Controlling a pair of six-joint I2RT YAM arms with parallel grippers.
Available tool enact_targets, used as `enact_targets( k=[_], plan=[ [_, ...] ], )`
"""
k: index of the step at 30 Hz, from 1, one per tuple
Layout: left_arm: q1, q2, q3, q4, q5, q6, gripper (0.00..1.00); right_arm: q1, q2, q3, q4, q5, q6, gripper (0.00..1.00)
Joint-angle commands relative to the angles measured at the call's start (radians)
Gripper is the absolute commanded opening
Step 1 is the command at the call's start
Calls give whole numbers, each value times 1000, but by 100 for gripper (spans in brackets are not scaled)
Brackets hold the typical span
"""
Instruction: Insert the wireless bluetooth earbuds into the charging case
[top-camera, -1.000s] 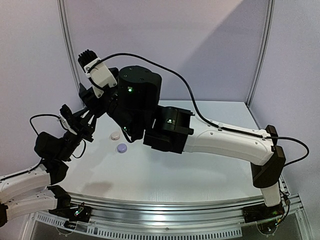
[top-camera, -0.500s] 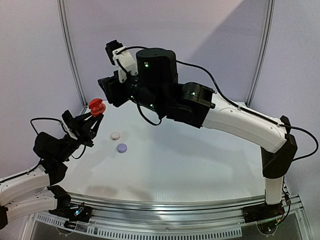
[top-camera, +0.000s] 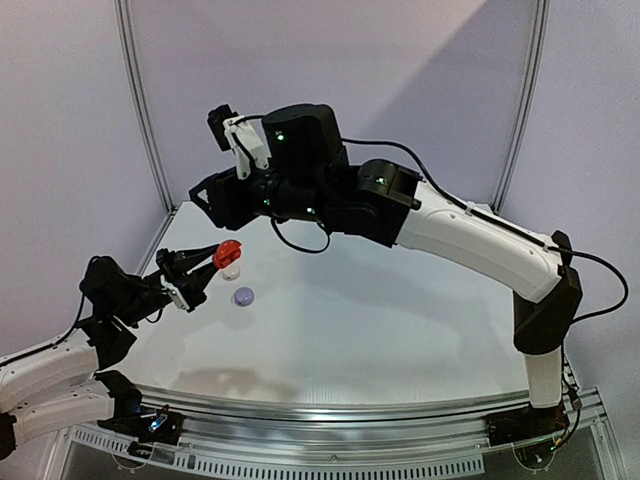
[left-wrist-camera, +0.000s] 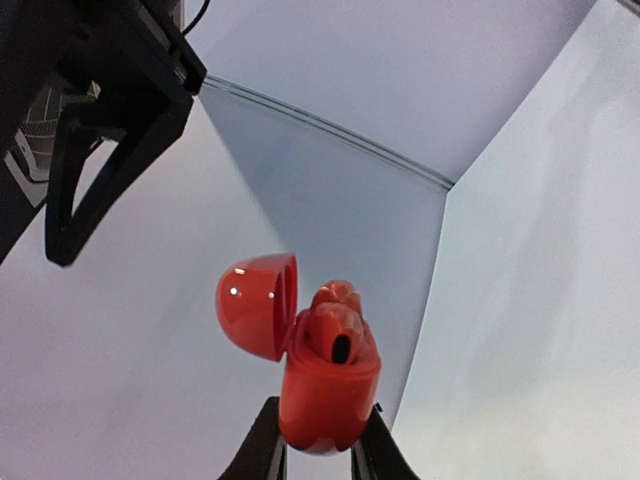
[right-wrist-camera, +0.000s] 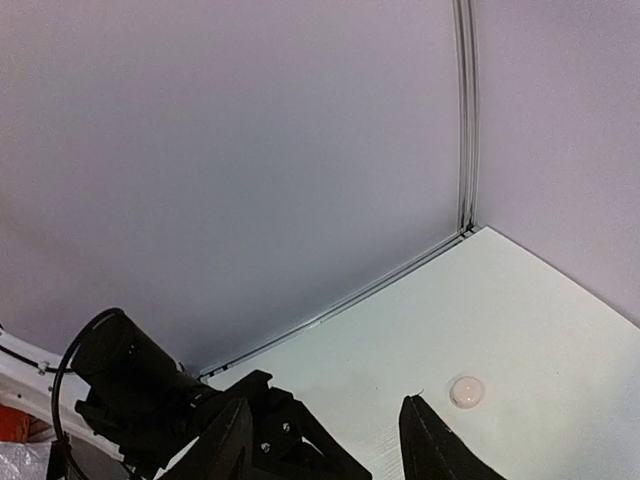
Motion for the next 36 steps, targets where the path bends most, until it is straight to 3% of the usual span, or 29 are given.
enact_targets(
  k=[1, 15, 28, 31, 36],
  plan=[
    [8, 17, 42, -65, -61, 247, 0, 3, 48, 5, -121, -38, 57, 48],
    [10, 23, 81, -90, -110, 281, 0, 3, 27, -99, -278, 10, 126, 30],
    [12, 25, 117, -163, -122, 131, 0, 16, -59, -198, -278, 51, 150, 29],
    [12, 16, 127, -187, -108, 59, 0, 16, -74, -208, -263, 35, 143, 31],
    [13, -22, 158, -333, 27, -185, 0, 17, -106, -176, -194, 10, 93, 50]
  ],
)
